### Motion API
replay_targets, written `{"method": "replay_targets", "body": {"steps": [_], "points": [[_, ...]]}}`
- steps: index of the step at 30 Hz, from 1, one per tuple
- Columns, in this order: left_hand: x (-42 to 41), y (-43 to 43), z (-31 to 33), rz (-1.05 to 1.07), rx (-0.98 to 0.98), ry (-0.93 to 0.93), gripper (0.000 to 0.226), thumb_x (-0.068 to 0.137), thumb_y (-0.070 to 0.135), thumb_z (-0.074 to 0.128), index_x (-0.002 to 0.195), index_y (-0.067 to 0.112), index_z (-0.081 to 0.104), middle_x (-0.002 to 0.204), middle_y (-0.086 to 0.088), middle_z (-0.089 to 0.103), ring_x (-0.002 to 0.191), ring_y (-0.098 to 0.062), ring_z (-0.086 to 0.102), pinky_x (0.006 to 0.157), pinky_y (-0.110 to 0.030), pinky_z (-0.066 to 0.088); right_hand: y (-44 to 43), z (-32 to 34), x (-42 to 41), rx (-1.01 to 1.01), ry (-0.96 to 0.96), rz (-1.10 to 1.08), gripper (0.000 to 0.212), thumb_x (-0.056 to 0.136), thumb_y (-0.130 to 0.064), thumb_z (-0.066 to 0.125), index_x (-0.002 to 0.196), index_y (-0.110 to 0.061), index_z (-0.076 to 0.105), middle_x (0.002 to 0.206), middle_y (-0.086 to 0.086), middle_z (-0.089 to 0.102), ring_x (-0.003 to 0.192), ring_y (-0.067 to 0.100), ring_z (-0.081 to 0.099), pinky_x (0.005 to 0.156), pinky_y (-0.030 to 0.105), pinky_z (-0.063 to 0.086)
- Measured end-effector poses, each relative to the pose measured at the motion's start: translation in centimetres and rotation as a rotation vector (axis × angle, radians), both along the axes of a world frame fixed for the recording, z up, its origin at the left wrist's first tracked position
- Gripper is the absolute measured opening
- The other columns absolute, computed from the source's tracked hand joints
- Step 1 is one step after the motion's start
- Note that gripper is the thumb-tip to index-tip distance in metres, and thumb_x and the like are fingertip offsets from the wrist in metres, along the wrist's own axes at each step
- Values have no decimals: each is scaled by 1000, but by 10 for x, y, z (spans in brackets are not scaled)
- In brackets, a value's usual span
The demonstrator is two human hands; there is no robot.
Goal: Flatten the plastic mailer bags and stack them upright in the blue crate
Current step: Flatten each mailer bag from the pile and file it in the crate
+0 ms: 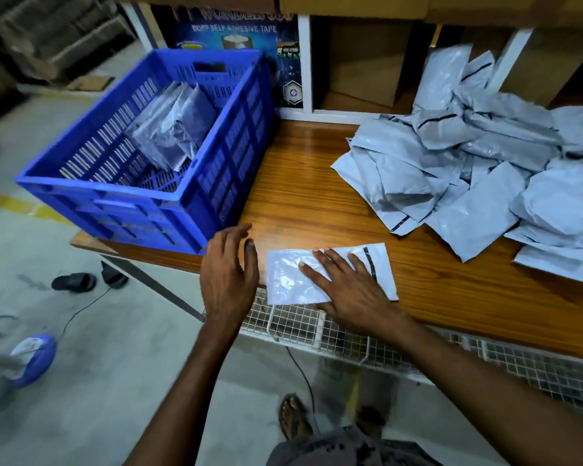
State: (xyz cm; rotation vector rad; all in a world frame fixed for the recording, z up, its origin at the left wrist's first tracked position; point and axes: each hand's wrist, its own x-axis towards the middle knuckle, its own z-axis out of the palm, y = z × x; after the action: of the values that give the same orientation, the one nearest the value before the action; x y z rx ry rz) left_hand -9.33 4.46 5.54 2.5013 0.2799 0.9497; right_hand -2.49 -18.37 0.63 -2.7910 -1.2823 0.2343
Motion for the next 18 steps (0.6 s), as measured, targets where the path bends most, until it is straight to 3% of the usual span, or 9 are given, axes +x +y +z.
{"method": "replay_targets", "body": {"steps": [2, 6, 10, 14, 18], "points": [[1, -1, 9, 18, 24, -28, 26, 99, 13, 61, 125, 13, 66, 117, -6, 66, 105, -28, 64, 86, -45, 53, -7, 3, -6, 1, 14, 17, 79, 98, -39, 52, 162, -35, 4, 170, 6, 4, 157, 25, 3, 125, 52, 11], [-4, -2, 28, 68, 51, -103, 24, 96, 9, 64, 119, 14, 68, 112, -3, 68, 101, -27, 64, 84, -43, 52, -11, 27, -10, 153, 81, -12, 76, 94, -13, 56, 160, -30, 24, 165, 4, 29, 151, 25, 27, 120, 44, 27], [3, 30, 55, 172, 149, -164, 19, 98, 18, 63, 116, 15, 69, 111, -4, 69, 102, -31, 63, 86, -45, 47, 7, 67, 0, 304, 43, -42, 73, 89, -7, 55, 155, -29, 35, 152, 0, 49, 134, 25, 51, 106, 44, 45], [28, 98, 91, 307, 97, -218, 25, 98, 24, 60, 122, 16, 66, 118, -7, 66, 113, -33, 58, 97, -42, 41, 45, 119, 18, 518, -66, -95, 58, 94, -14, 61, 148, -29, 46, 140, -3, 61, 119, 25, 60, 89, 37, 49], [61, 187, 107, 326, 109, -34, 53, 98, 32, 58, 147, 13, 50, 144, -18, 50, 132, -37, 46, 108, -47, 37, 109, 173, 40, 635, -170, -117, 54, 94, -15, 56, 147, -25, 49, 133, 1, 64, 111, 28, 61, 81, 37, 47]]}}
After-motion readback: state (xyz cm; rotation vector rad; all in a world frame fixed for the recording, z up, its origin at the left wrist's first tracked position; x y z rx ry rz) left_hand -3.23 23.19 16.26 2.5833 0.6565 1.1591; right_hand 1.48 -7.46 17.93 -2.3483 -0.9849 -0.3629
